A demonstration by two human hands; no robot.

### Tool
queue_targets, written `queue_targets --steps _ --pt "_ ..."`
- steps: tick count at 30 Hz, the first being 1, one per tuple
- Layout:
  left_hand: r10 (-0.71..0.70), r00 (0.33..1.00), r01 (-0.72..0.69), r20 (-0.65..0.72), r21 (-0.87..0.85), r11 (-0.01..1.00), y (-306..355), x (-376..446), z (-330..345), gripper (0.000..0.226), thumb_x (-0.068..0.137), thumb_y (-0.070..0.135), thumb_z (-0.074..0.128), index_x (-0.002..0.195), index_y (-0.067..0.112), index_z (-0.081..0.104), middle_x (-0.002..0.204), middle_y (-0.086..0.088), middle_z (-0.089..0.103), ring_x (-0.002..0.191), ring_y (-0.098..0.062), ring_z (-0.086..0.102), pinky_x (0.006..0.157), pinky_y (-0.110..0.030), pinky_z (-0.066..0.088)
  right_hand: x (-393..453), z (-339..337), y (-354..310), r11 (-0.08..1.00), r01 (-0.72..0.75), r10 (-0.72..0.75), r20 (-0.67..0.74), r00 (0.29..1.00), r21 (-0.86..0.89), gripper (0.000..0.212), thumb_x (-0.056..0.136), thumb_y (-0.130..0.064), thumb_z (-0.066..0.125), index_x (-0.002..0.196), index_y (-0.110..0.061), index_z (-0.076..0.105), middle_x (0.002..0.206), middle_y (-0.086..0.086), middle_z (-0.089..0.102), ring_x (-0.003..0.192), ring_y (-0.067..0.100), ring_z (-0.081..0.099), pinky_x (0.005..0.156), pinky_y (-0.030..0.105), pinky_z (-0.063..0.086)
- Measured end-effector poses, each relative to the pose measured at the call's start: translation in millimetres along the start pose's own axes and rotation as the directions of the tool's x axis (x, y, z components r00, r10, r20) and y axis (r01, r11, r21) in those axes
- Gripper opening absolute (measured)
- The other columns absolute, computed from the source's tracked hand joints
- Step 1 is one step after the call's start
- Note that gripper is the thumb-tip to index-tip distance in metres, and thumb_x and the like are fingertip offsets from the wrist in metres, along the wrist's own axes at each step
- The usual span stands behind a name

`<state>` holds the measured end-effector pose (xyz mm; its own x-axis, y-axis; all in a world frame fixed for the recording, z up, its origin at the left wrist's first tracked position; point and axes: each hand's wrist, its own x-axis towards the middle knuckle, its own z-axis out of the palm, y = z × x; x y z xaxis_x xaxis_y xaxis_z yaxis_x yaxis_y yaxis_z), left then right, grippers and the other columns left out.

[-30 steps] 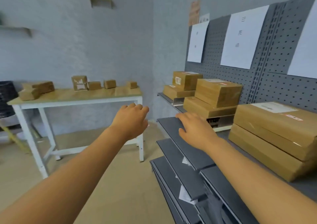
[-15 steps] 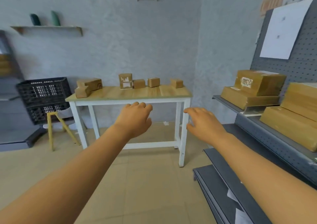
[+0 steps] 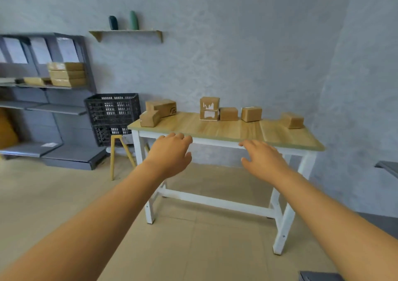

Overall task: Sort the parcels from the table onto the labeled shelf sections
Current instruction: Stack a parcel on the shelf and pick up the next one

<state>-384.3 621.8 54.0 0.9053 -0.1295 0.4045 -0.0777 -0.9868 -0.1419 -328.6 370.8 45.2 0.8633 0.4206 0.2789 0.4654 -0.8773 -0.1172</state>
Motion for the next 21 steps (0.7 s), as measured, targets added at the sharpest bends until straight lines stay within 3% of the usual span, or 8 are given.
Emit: queue_targets --steps 5,8,13,21 --pt "-0.134 0.989 0.131 0.057 0.046 0.990 -79.3 37.2 38.5 0.038 0.097 0.037 0.046 0.131 0.020 0.051 0.121 -0.004 0.061 0.111 -0.025 0.056 0.088 -0.038 0.046 99.3 40.1 -37.0 0.992 0.123 -0.123 0.021 0.992 0.028 0.050 0.096 -0.025 0.050 0.144 -0.020 0.042 0.141 0.005 0.050 0.129 0.027 0.045 0.103 0.038 0.040" --pt "-0.158 0.985 0.153 0.067 0.074 0.985 -125.1 62.6 66.1 0.035 0.097 0.037 0.046 0.127 0.019 0.051 0.115 -0.004 0.062 0.105 -0.025 0.056 0.080 -0.036 0.045 157.4 62.7 -57.1 0.986 0.162 -0.163 0.022 0.986 0.042 0.048 0.095 -0.024 0.050 0.142 -0.019 0.044 0.138 0.005 0.052 0.126 0.027 0.047 0.102 0.040 0.041" --pt "-0.193 0.980 0.191 0.052 0.045 0.981 -209.8 116.9 112.9 0.037 0.097 0.038 0.047 0.130 0.021 0.052 0.120 -0.002 0.062 0.109 -0.024 0.057 0.087 -0.038 0.050 254.1 102.8 -86.8 0.984 0.166 -0.168 0.018 0.986 0.058 0.048 0.096 -0.027 0.050 0.143 -0.020 0.042 0.138 0.004 0.052 0.125 0.027 0.047 0.100 0.038 0.042" --pt "-0.184 0.978 0.177 0.102 0.078 0.981 -314.5 213.5 168.2 0.038 0.097 0.038 0.046 0.130 0.020 0.051 0.122 -0.003 0.060 0.113 -0.025 0.055 0.092 -0.039 0.046 388.1 149.0 -117.6 0.986 0.154 -0.157 0.035 0.987 0.069 0.049 0.094 -0.023 0.049 0.143 -0.021 0.042 0.140 0.003 0.050 0.127 0.026 0.045 0.100 0.037 0.040"
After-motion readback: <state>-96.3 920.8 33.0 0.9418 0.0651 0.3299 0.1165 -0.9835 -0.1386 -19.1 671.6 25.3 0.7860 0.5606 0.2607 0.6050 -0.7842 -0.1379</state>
